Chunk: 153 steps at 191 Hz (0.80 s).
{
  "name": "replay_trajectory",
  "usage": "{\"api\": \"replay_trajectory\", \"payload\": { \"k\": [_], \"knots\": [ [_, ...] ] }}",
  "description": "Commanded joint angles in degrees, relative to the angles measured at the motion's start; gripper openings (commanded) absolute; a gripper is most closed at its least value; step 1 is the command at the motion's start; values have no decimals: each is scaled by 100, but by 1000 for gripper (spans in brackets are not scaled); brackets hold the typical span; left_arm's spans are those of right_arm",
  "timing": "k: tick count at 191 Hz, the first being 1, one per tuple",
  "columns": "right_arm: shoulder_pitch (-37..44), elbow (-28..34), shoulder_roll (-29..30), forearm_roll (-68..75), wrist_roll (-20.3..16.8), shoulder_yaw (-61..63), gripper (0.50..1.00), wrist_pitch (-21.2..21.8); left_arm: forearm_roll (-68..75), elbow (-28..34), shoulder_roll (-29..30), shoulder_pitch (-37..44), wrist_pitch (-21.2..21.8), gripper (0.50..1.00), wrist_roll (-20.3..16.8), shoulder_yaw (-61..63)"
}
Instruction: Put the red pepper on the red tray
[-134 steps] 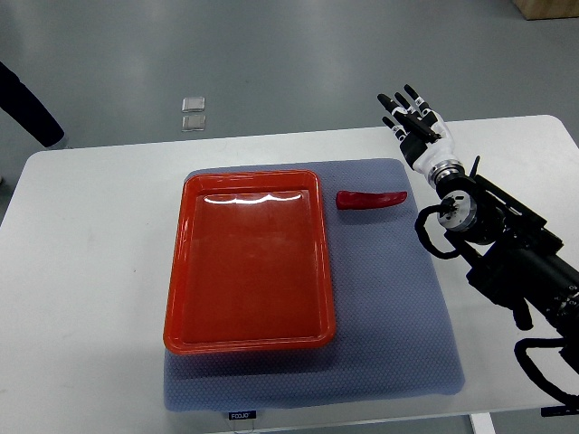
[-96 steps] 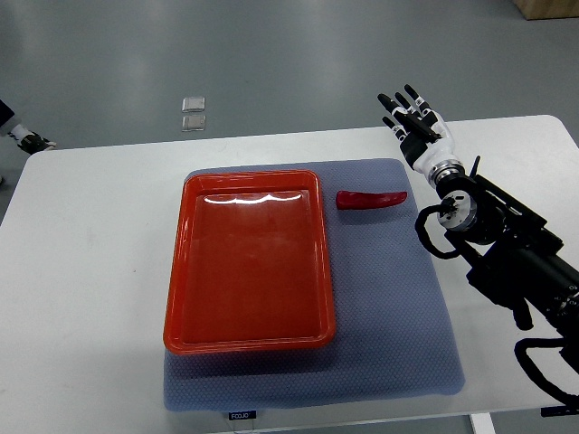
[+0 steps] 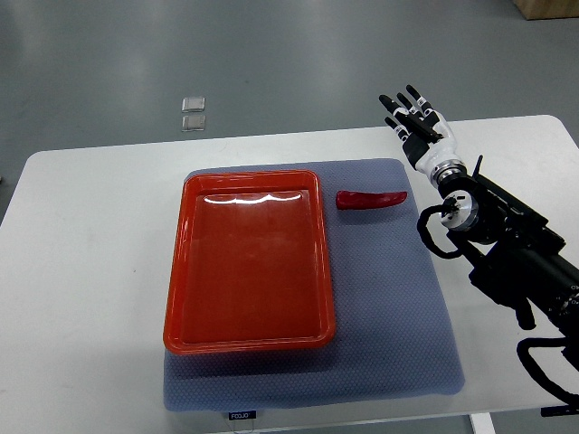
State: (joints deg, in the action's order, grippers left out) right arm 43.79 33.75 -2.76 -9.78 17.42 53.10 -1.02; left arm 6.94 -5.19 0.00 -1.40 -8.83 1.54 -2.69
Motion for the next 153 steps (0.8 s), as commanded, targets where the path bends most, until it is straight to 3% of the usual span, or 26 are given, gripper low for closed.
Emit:
{"api": "replay_trajectory", "payload": {
  "k": [1, 38, 153],
  "knots": [
    [51, -9, 4, -7, 16, -1, 921, -30, 0, 0, 0, -1, -5, 1000, -4, -3],
    [69, 0, -23, 20, 227, 104, 919, -135, 0, 0, 0, -1, -5, 1000, 4, -3],
    [174, 70, -111, -349, 174, -344, 921, -320, 0, 0, 0, -1, 4, 1000, 4, -3]
  ]
}}
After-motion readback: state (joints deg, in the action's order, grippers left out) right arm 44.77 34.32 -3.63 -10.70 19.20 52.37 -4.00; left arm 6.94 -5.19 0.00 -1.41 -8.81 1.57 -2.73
